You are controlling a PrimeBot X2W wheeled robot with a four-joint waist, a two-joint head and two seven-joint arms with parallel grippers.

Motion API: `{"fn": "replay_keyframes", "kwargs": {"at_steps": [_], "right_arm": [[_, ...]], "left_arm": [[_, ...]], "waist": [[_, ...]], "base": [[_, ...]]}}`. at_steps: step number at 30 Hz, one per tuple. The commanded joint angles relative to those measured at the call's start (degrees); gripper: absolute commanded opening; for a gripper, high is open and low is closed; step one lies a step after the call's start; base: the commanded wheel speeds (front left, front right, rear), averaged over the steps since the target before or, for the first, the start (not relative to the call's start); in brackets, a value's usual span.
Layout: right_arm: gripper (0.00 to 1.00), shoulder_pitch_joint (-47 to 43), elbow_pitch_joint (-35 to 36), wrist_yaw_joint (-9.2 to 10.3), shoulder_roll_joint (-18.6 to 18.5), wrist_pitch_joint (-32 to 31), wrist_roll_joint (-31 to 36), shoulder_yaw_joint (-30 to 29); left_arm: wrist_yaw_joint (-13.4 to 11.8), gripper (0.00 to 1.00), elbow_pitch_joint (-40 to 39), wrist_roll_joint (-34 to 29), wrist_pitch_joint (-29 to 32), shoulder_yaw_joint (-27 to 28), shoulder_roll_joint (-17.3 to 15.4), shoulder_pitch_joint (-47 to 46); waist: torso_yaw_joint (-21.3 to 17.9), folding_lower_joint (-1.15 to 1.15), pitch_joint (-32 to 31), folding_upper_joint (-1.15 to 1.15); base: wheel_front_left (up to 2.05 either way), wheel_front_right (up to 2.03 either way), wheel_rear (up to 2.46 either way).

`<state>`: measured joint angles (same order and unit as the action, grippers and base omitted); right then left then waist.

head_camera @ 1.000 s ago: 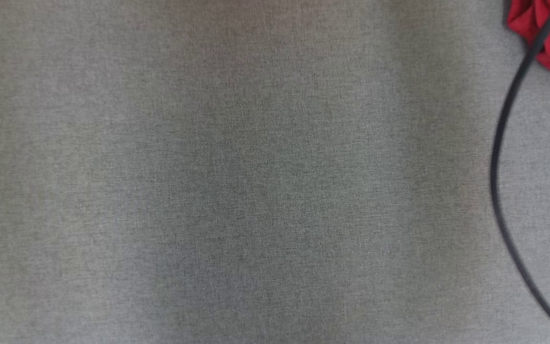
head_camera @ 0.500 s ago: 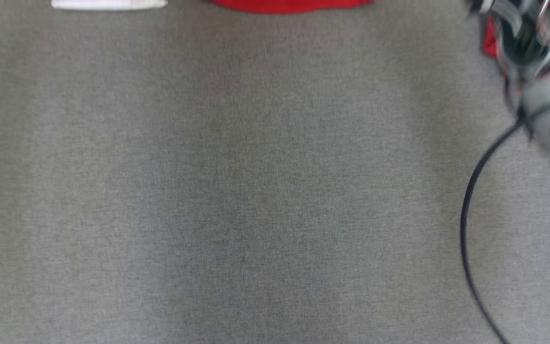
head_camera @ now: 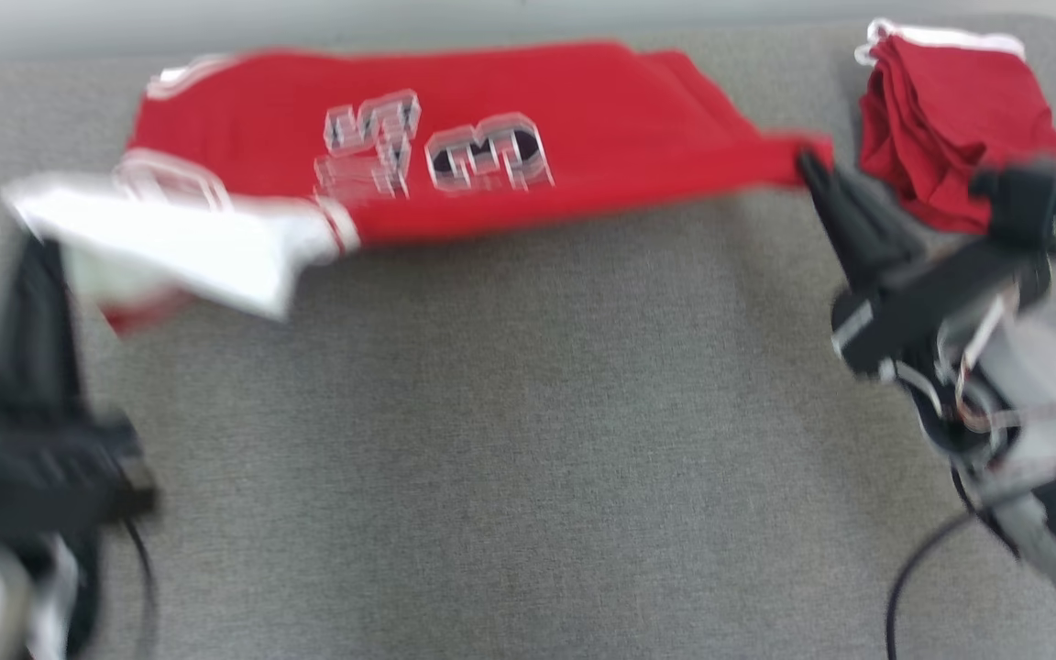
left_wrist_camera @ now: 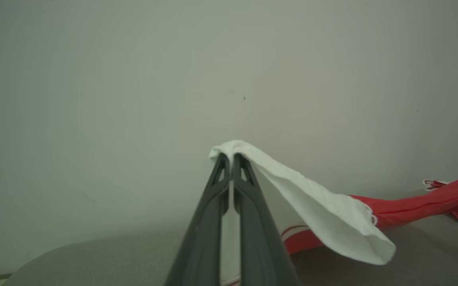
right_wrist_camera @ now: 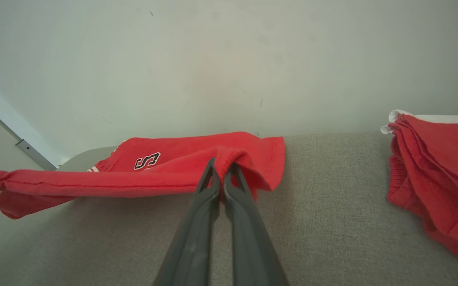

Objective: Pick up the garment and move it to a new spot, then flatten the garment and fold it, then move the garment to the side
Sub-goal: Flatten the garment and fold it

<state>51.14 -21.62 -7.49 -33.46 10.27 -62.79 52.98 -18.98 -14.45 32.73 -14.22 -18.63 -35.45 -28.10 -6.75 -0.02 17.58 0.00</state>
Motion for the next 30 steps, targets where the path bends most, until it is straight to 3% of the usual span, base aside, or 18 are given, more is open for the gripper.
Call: {"fn": "replay_keyframes", "kwargs": {"at_steps": [1,8,11,17,30], "right_arm": [[0.0,-4.2,1.8,-0.01,-1.6,0.8,0.5,0.0],[0.0,-14.7,5.1,-0.01,-4.6,2.2,2.0,-1.8],[0.0,-19.3,6.9,-0.01,-5.2,2.2,3.0,-1.7],[0.0,-27.8,9.0,-0.01,-5.8,1.5,4.1,-2.1],[0.0,-40.7,10.5,-0.01,-8.6,-3.1,5.6,-7.7]], "left_arm": [[-1.8,0.0,-2.6,0.0,-0.5,-0.1,1.3,6.3],[-3.8,0.0,-3.1,-3.2,-1.0,-0.9,3.7,18.4],[-4.0,0.0,-3.2,-3.9,-1.0,-0.2,7.2,22.7],[-2.5,0.0,0.0,-7.5,-1.0,1.1,11.9,30.8],[2.8,0.0,5.2,-10.4,-1.0,3.4,17.5,41.6]], "waist": [[1.0,0.02,-2.2,0.0],[2.4,0.02,-4.7,0.0],[2.7,0.02,-5.9,0.0],[3.5,0.02,-8.3,0.0],[4.5,0.02,-12.4,0.0]], "base": [[0.0,0.0,0.0],[0.0,0.0,0.0],[0.0,0.0,0.0],[0.0,0.0,0.0],[0.0,0.0,0.0]]}}
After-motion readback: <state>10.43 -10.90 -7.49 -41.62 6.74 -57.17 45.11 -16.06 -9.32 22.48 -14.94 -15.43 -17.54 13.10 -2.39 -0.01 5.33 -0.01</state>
